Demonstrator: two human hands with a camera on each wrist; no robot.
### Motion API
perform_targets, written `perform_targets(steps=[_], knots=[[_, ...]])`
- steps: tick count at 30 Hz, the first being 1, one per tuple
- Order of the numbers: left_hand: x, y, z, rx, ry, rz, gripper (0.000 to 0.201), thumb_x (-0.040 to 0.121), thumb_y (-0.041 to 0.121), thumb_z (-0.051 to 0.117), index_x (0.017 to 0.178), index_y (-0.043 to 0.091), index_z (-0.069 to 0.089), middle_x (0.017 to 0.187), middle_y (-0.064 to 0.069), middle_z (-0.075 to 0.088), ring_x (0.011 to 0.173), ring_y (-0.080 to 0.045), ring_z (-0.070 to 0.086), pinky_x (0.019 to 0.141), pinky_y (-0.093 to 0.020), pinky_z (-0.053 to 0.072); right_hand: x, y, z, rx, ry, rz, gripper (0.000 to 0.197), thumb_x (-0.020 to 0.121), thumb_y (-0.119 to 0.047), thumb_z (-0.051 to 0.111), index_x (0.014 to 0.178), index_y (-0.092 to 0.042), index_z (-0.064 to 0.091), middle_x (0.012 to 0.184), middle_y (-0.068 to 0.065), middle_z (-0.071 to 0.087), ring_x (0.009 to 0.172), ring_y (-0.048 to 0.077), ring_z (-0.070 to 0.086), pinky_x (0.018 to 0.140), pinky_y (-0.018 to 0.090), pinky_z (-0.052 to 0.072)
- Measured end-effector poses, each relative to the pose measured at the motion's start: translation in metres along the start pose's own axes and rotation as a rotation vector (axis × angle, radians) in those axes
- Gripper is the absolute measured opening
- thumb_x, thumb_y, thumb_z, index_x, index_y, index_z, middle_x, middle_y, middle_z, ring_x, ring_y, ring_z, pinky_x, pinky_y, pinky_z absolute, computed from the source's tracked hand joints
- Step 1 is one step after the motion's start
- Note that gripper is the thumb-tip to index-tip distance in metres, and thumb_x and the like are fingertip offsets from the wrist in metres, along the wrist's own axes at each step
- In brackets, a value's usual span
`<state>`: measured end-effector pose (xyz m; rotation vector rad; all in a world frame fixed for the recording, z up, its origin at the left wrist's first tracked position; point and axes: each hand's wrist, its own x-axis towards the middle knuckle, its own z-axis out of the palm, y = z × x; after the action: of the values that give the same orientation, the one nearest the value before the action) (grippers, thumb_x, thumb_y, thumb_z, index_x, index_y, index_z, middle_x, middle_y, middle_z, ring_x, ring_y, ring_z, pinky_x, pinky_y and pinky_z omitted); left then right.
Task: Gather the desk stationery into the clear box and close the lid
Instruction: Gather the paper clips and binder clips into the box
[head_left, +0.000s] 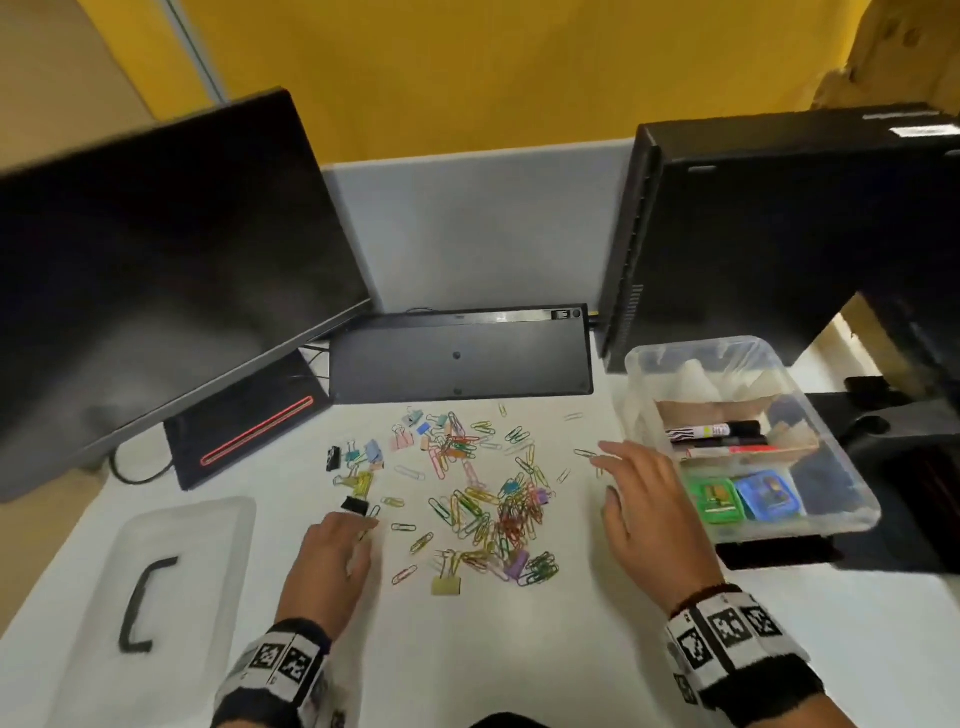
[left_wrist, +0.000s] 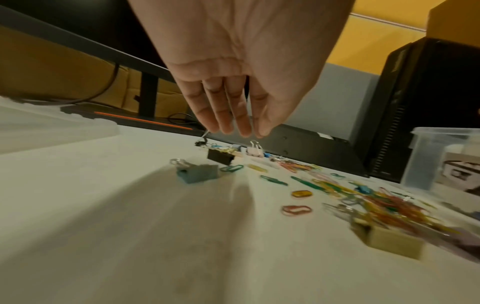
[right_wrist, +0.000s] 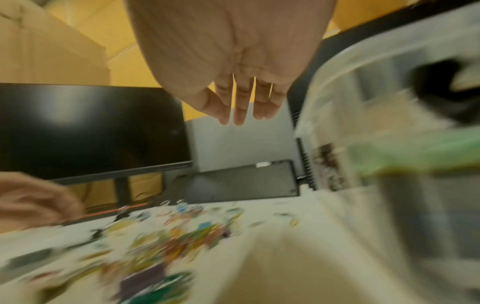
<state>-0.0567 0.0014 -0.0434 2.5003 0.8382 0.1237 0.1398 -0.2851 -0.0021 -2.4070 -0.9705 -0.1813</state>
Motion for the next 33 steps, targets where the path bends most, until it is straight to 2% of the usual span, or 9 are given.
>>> perform_targets(steps=[5,8,15,18,22,24,28,31,33], knots=[[0.031,-0.027,-0.013,0.110,-0.058,-0.003,0.028,0.089,0.025,0.058,0.117,0.027,0.060,0.122,0.003,0.051,0.107,-0.017,0.047,0.091,-0.031,0.045,-0.009,-0.051,0.064,-0.014,-0.268,-0.271,0.021,0.087,-0.021,0.053,0.107,-0.021,0.061,0.110,-0.006,0.058,0.103,0.013,0.054,0.084,0.028,0.052],[0.052,-0.031,-0.014,0.146,-0.158,0.032,0.030,0.090,0.027,0.053,0.120,0.027,0.057,0.126,0.005,0.048,0.111,-0.015,0.048,0.090,-0.030,0.046,-0.007,-0.074,0.087,-0.066,-0.405,-0.397,0.017,0.085,-0.030,0.049,0.095,-0.024,0.061,0.097,-0.007,0.059,0.086,0.011,0.056,0.066,0.022,0.051],[0.071,-0.050,-0.012,0.208,-0.262,0.216,0.031,0.091,0.023,0.054,0.121,0.029,0.054,0.121,0.006,0.048,0.105,-0.015,0.054,0.080,-0.026,0.050,-0.016,-0.097,0.129,-0.153,-0.629,-0.452,0.025,0.073,-0.021,0.069,0.093,-0.021,0.053,0.089,-0.003,0.051,0.076,0.015,0.052,0.053,0.034,0.052],[0.075,-0.054,-0.011,0.252,-0.292,0.316,0.032,0.092,0.022,0.052,0.122,0.031,0.054,0.117,0.004,0.050,0.105,-0.017,0.052,0.081,-0.028,0.050,-0.026,-0.098,0.144,-0.235,-0.615,-0.368,0.035,0.070,-0.010,0.074,0.094,-0.021,0.050,0.090,-0.002,0.047,0.078,0.016,0.048,0.059,0.042,0.055],[0.076,-0.047,-0.020,0.229,-0.307,0.331,0.028,0.093,0.031,0.051,0.121,0.031,0.056,0.114,0.005,0.047,0.105,-0.015,0.051,0.082,-0.028,0.050,-0.033,-0.098,0.148,-0.180,-0.597,-0.257,0.027,0.085,-0.013,0.061,0.105,-0.026,0.048,0.119,0.001,0.042,0.099,0.019,0.050,0.083,0.065,0.047],[0.073,-0.042,-0.029,0.158,-0.224,0.293,0.027,0.090,0.037,0.054,0.117,0.031,0.058,0.112,0.008,0.045,0.105,-0.011,0.047,0.085,-0.028,0.049,-0.030,-0.103,0.137,0.034,-0.549,-0.127,0.014,0.092,-0.026,0.050,0.105,-0.029,0.052,0.131,-0.003,0.034,0.100,0.013,0.054,0.092,0.052,0.048],[0.066,-0.042,-0.048,-0.003,-0.108,0.300,0.024,0.086,0.034,0.062,0.108,0.026,0.060,0.117,0.011,0.044,0.114,-0.008,0.038,0.097,-0.026,0.041,-0.018,-0.105,0.113,0.402,-0.380,0.117,0.012,0.087,-0.031,0.057,0.098,-0.027,0.058,0.118,-0.012,0.045,0.098,0.000,0.052,0.083,0.016,0.044],[0.063,-0.048,-0.054,-0.056,-0.175,0.285,0.022,0.088,0.030,0.060,0.108,0.027,0.053,0.112,0.012,0.050,0.109,-0.006,0.043,0.091,-0.021,0.038,-0.010,-0.095,0.097,0.590,-0.303,0.343,0.011,0.087,-0.016,0.064,0.095,-0.023,0.060,0.090,-0.009,0.061,0.071,-0.003,0.055,0.064,0.010,0.041],[0.060,-0.051,-0.055,-0.051,-0.214,0.245,0.018,0.090,0.030,0.056,0.106,0.028,0.049,0.106,0.009,0.052,0.102,-0.007,0.048,0.085,-0.020,0.039,-0.006,-0.085,0.086,0.686,-0.262,0.469,0.016,0.089,-0.007,0.061,0.096,-0.021,0.059,0.087,-0.006,0.063,0.062,-0.001,0.058,0.061,0.018,0.047]])
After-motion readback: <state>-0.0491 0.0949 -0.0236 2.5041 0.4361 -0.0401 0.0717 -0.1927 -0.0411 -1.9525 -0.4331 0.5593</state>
